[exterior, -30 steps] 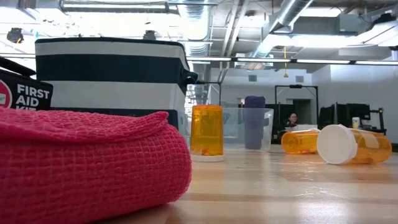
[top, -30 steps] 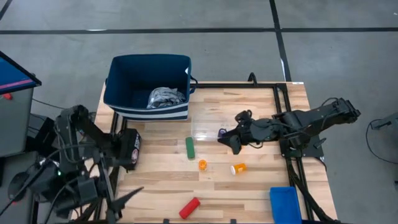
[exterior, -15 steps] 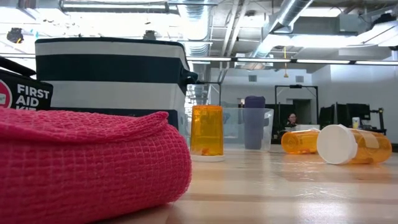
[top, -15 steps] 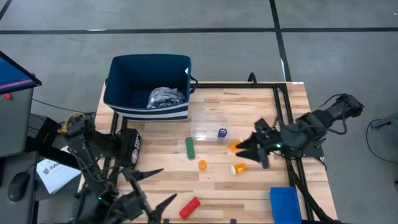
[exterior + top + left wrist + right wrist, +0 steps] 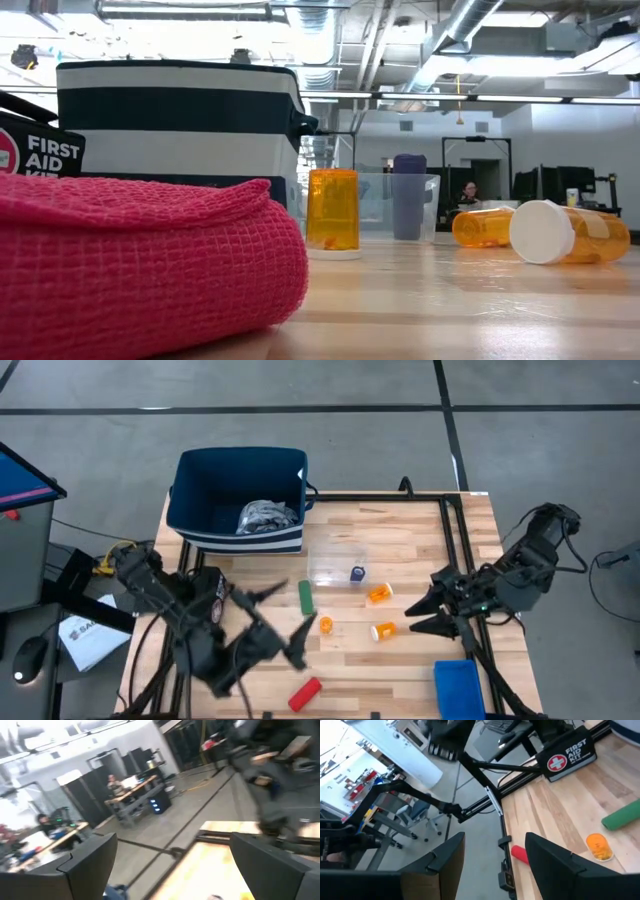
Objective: Pick & place medical supplies in basket/bin
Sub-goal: Put the green bandage into the transparent bin
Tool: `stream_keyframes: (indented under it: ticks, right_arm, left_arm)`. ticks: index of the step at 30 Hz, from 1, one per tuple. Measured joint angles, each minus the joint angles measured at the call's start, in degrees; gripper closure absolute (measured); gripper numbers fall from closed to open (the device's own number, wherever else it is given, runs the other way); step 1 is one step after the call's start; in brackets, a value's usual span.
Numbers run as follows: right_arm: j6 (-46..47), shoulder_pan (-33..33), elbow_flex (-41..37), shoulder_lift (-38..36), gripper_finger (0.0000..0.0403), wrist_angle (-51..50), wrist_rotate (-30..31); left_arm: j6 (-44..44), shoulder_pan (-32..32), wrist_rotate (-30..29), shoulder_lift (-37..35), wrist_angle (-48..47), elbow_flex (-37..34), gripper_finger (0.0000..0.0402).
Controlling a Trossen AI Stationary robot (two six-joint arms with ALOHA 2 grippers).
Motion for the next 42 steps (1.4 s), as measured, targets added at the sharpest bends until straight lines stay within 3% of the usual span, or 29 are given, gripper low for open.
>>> stream_keyframes:
  ticks: [6,13,16,19,23,26,29,36,42]
  right_arm:
    - [0.08,1.97,0.00,0.07,0.0198,0.13,1.66]
    - [0.91,5.78,0.00,0.09,0.0198,1.77,7.11]
    - [1.05,7.39,0.00,0.09,0.0198,3.02,8.76]
    - [1.00,8.39,0.00,0.09,0.0198,3.95,9.97]
    - [0.19,8.37,0.00,0.09,0.0198,4.19,10.34]
    - [-0.30,8.35,0.00,0.09,0.0198,4.17,11.17]
    - [-0.44,8.42,0.00,0.09,0.0198,4.19,11.17]
    - [-0.44,10.43,0.00,0.04,0.0198,4.20,11.35]
    - [-0.05,10.63,0.00,0.04,0.0198,4.74,11.37]
  left_arm:
    - [0.14,3.09,-0.05,-0.52,-12.84,5.50,0.0025]
    - [-1.02,1.46,-0.03,0.65,-12.02,5.69,0.0025]
    - [0.23,1.07,0.94,2.94,-11.81,10.67,0.0025]
    - [3.28,0.50,6.51,6.28,-11.92,18.80,0.0025]
    - [5.85,-0.16,18.63,11.52,-12.29,28.97,0.0025]
    - [5.87,-0.72,21.77,14.43,-13.25,34.92,0.0025]
    - [5.21,-1.78,19.61,15.82,-16.16,35.89,0.0025]
    - [0.69,-7.15,0.96,19.06,-19.05,35.34,0.0025]
    - [-0.30,-6.33,0.07,22.45,-19.34,35.36,0.0025]
